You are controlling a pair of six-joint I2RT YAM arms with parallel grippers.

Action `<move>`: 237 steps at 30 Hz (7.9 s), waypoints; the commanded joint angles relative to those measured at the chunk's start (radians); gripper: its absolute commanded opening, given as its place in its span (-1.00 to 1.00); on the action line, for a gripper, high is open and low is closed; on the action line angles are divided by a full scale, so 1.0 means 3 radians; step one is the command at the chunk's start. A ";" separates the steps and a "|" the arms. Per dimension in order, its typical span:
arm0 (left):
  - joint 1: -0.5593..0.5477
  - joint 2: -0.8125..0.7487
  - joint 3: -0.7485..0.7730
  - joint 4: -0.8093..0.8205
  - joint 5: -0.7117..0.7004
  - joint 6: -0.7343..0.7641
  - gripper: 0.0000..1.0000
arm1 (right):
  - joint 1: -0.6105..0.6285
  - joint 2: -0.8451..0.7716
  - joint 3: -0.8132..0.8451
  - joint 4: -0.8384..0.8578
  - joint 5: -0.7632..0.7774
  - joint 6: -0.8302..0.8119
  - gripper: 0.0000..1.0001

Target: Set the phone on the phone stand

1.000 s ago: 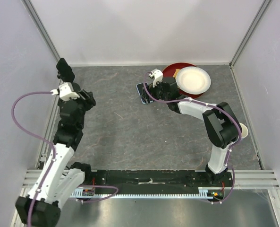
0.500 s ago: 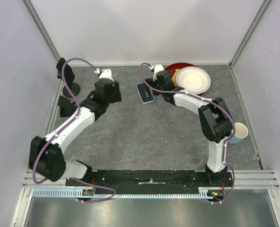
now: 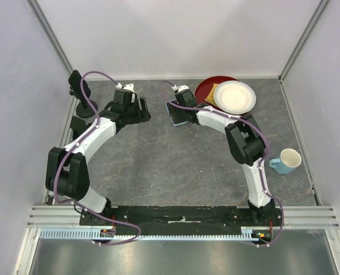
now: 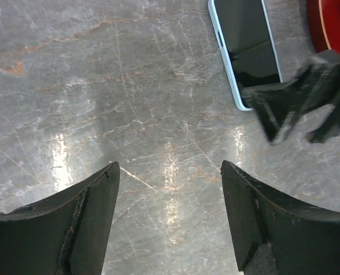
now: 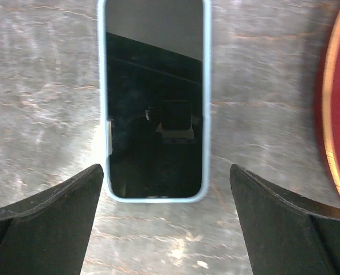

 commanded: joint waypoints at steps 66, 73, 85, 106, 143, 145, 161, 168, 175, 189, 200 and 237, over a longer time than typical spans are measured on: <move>0.0271 0.0559 0.0113 -0.0034 0.1204 -0.0751 0.64 | 0.0064 0.0604 0.0594 -0.0168 -0.0036 -0.0512 0.96; 0.0276 0.0574 0.0113 -0.0049 0.1173 -0.0741 0.63 | 0.0064 0.0870 0.0997 -0.0531 0.0036 -0.0435 0.96; 0.0271 0.0599 0.0133 -0.0065 0.1188 -0.0771 0.62 | 0.0059 0.1279 0.1611 -0.1114 0.0062 -0.0333 0.80; 0.0419 0.0318 -0.0030 0.0271 0.1595 -0.0720 0.57 | 0.0044 -0.0084 -0.0258 0.0831 -0.0521 -0.0655 -1.00; 0.0440 0.0671 -0.0066 0.0584 0.2277 -0.0889 0.30 | 0.0080 -0.1027 -0.1579 0.2517 -0.2633 -0.0849 -1.00; 0.0440 0.0681 -0.0076 0.0625 0.2348 -0.0894 0.02 | 0.0090 -0.1012 -0.1564 0.2465 -0.2643 -0.0880 -1.00; 0.0721 -0.0197 -0.0474 0.1309 0.2069 -0.0874 -0.95 | 0.0095 -0.0813 -0.1324 0.2348 -0.1968 -0.0466 0.92; 0.1002 -0.1256 -0.1343 0.2618 0.1572 -0.1114 -0.95 | 0.0100 -0.0833 -0.1364 0.2828 -0.1968 0.0442 0.96; 0.1013 -0.1324 -0.1983 0.4050 0.1684 -0.1783 -0.95 | 0.0085 -0.0711 -0.1594 0.3916 -0.2152 0.1658 0.96; 0.1110 -0.1160 -0.2096 0.4895 0.1945 -0.1988 -0.95 | 0.0059 -0.0235 -0.1492 0.5349 -0.2592 0.2653 0.74; 0.1084 -0.0730 -0.2168 0.5641 0.2093 -0.2403 -0.95 | 0.0070 -0.0122 -0.1584 0.6233 -0.2567 0.3011 0.34; 0.0824 -0.0372 -0.2152 0.5703 0.2165 -0.2403 -0.95 | -0.0104 -0.0685 -0.1911 0.6587 -0.2766 0.3098 0.27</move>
